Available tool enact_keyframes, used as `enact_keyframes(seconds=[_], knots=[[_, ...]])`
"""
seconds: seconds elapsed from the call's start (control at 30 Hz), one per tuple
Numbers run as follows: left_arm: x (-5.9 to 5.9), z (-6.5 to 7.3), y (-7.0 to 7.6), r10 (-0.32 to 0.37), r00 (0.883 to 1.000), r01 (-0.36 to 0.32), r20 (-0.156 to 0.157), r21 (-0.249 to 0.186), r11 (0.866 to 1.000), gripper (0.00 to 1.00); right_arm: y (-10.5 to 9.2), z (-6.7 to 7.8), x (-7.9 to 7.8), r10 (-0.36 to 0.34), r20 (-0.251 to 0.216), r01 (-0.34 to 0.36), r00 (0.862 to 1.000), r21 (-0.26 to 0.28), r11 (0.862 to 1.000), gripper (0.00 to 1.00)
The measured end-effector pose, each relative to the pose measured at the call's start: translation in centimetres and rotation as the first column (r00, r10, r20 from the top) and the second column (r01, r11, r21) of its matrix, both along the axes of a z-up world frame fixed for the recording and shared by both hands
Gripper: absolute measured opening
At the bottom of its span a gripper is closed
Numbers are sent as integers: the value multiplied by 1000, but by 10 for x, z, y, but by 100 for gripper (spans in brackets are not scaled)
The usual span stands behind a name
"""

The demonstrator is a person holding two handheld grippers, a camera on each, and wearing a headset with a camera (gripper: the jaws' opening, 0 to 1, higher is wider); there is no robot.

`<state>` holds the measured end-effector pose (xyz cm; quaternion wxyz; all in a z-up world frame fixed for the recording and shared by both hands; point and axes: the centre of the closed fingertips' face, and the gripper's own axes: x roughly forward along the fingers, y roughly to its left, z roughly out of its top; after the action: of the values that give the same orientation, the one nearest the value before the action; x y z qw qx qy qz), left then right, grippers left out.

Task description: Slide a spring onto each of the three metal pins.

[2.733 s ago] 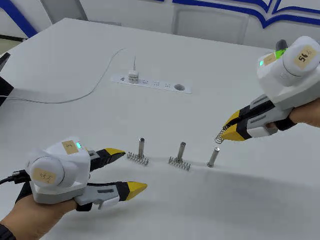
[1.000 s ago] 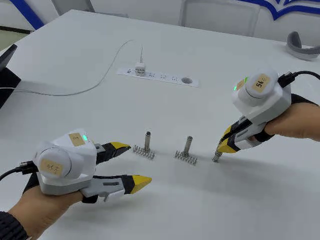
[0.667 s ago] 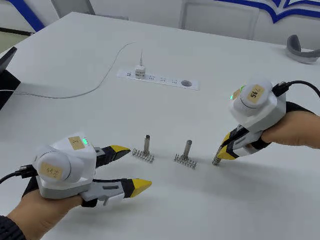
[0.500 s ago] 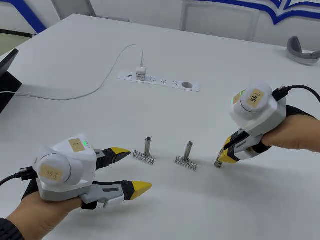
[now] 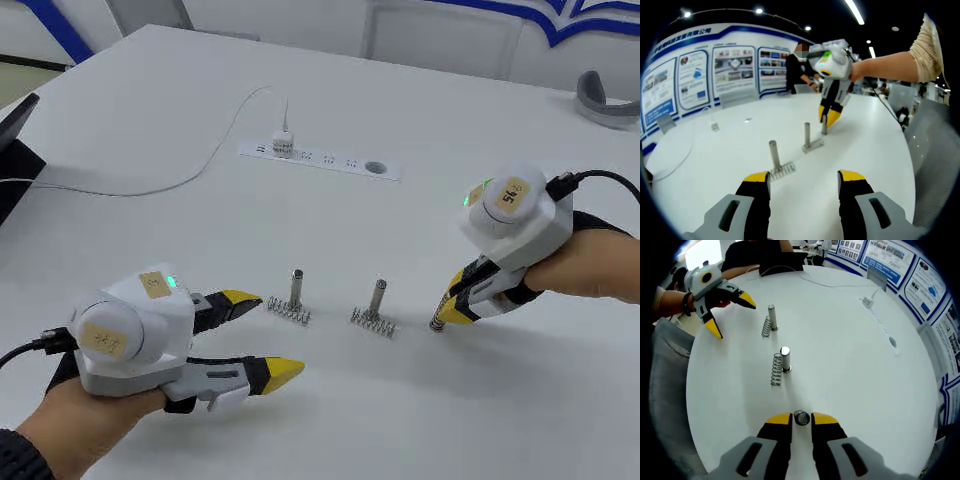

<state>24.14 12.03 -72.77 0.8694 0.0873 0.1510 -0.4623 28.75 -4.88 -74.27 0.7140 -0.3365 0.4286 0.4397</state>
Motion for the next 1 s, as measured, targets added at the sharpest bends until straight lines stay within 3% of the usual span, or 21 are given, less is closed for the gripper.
enact_keyframes(seconds=[0.33,0.67,1.0], knots=[[0,1,-2,-5,1000,5,1,-1,1000,55,-2,13,-1,-20,27,19,999,22,1000,19],[1,2,-4,-7,1000,7,6,-3,1000,55,19,39,-2,-37,46,31,998,112,993,21],[2,4,-4,-5,1000,5,12,-7,1000,55,50,26,-12,3,19,-5,1000,109,994,19]])
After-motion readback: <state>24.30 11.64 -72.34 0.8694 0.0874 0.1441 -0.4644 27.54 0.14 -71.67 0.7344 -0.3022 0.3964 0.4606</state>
